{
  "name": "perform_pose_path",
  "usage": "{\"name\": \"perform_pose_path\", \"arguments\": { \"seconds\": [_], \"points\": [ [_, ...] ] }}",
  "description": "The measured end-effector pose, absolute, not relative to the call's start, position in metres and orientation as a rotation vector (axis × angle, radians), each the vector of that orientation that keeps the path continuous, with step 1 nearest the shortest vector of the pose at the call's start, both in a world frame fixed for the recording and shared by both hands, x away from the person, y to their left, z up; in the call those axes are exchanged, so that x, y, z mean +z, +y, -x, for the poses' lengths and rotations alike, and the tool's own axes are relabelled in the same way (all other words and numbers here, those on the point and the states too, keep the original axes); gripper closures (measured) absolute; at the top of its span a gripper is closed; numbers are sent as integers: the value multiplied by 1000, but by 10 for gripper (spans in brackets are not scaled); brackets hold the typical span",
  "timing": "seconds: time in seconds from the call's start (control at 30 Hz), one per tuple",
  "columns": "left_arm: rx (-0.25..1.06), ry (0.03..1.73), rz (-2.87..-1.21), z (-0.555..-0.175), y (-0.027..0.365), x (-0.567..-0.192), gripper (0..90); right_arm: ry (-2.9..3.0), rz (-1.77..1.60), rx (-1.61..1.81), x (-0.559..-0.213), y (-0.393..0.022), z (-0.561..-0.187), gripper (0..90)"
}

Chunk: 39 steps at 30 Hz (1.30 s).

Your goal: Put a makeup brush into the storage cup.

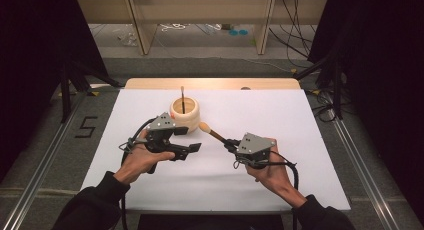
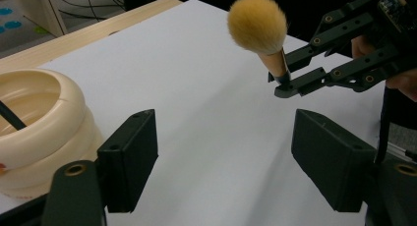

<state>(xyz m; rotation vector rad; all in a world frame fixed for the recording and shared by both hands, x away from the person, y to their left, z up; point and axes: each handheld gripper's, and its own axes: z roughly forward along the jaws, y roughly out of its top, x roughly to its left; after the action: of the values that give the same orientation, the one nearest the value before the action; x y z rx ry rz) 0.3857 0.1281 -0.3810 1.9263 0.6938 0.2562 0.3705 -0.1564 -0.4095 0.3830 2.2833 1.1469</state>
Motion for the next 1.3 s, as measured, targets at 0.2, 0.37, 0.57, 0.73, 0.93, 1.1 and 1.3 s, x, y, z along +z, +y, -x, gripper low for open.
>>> {"name": "perform_pose_path", "arguments": {
  "seconds": [0.2, 0.37, 0.57, 0.73, 0.93, 1.1, 1.3],
  "points": [
    [254, 689, -1892, -385, 121, -388, 260, 2273, -387, 1175, -410, -156, -370, 790],
    [236, 697, -1867, -383, 116, -395, 261, 2269, -407, 1210, -409, -156, -370, 790],
    [238, 702, -1828, -380, 115, -402, 261, 2264, -427, 1251, -409, -156, -372, 790],
    [245, 715, -1797, -379, 117, -406, 264, 2273, -449, 1290, -410, -155, -373, 790],
    [247, 752, -1748, -379, 117, -409, 272, 2270, -459, 1319, -411, -153, -374, 790],
    [248, 763, -1713, -379, 114, -409, 279, 2275, -474, 1345, -412, -151, -374, 790],
    [241, 761, -1682, -379, 107, -410, 281, 2272, -494, 1381, -414, -148, -376, 790]
  ]
}}
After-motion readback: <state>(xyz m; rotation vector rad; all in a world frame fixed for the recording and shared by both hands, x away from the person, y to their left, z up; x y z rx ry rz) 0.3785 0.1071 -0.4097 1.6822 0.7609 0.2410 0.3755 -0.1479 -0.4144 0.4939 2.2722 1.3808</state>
